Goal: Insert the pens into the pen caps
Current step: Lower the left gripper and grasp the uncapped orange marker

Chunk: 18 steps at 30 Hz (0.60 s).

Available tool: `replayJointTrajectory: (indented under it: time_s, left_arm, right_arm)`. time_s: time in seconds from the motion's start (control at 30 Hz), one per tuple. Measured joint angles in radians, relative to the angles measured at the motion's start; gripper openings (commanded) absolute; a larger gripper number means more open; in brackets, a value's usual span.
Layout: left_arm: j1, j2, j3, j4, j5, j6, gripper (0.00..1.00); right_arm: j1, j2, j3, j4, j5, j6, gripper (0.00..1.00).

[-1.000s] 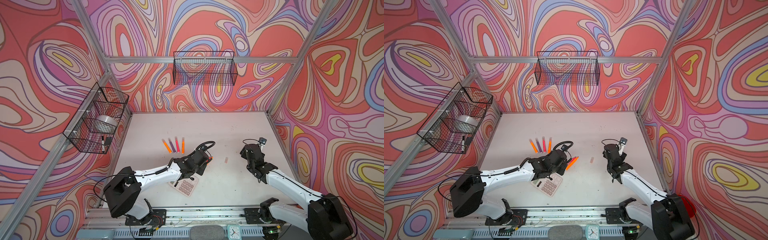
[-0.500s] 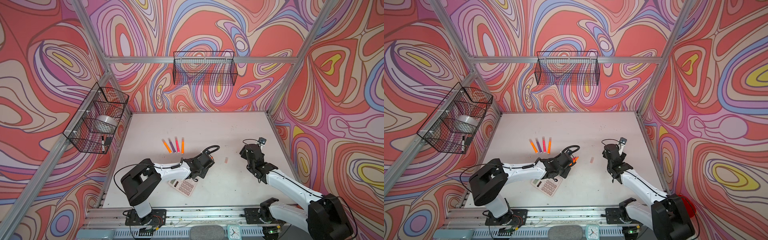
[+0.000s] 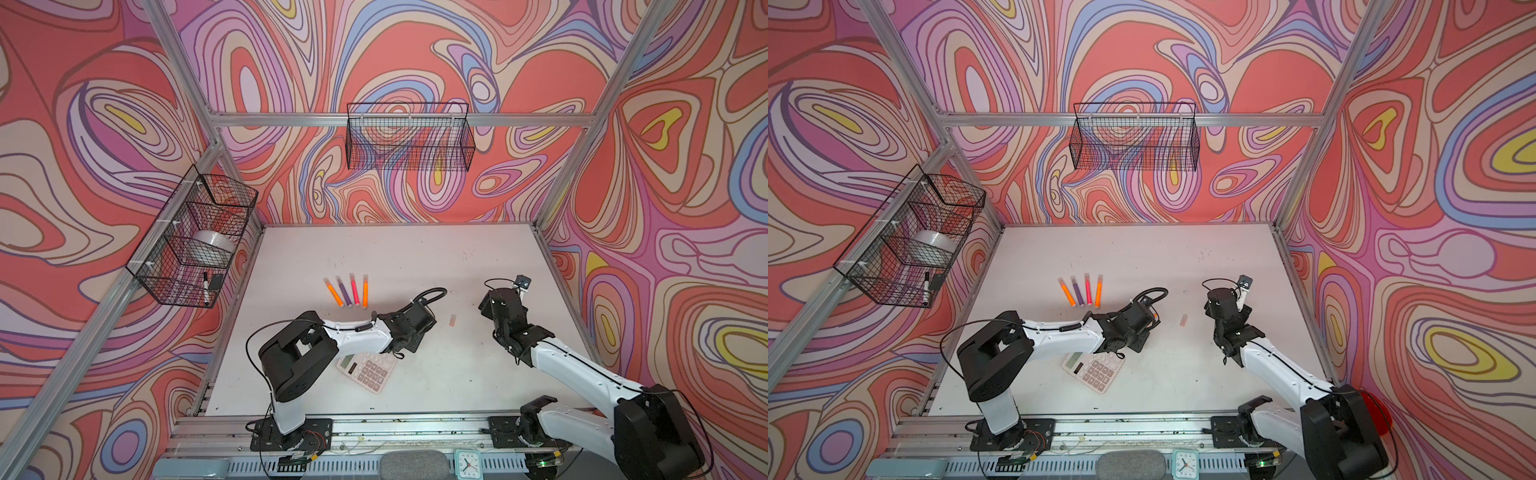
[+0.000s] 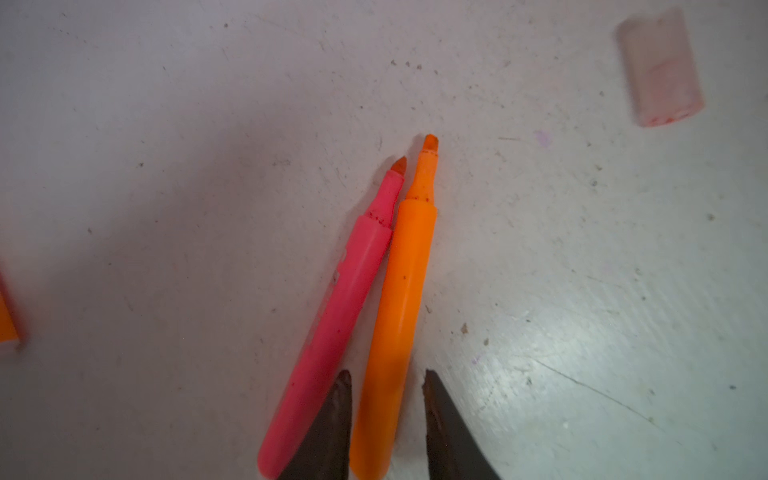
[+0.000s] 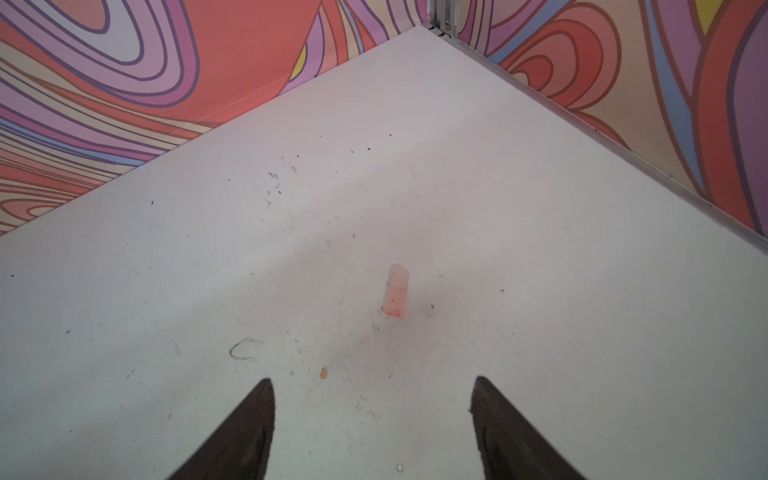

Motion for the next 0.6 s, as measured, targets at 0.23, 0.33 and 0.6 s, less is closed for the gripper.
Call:
replayJointTrajectory:
  time_s: [0.23, 0.33, 0.6]
  left_arm:
    - [-0.001, 0.039, 0.032, -0.013, 0.000, 0.000, 0.28]
    - [-0.001, 0.039, 0.032, -0.014, 0.000, 0.000, 0.26]
    - [-0.001, 0.040, 0.029, -0.015, 0.000, 0.000, 0.17]
  right_arm:
    - [0.000, 0.000, 0.000, 0.004, -0.002, 0.000, 0.76]
    - [0.000, 0.000, 0.000, 0.006, -0.002, 0.000, 0.76]
    - [0.000, 0.000, 0.000, 0.006, -0.001, 0.000, 0.76]
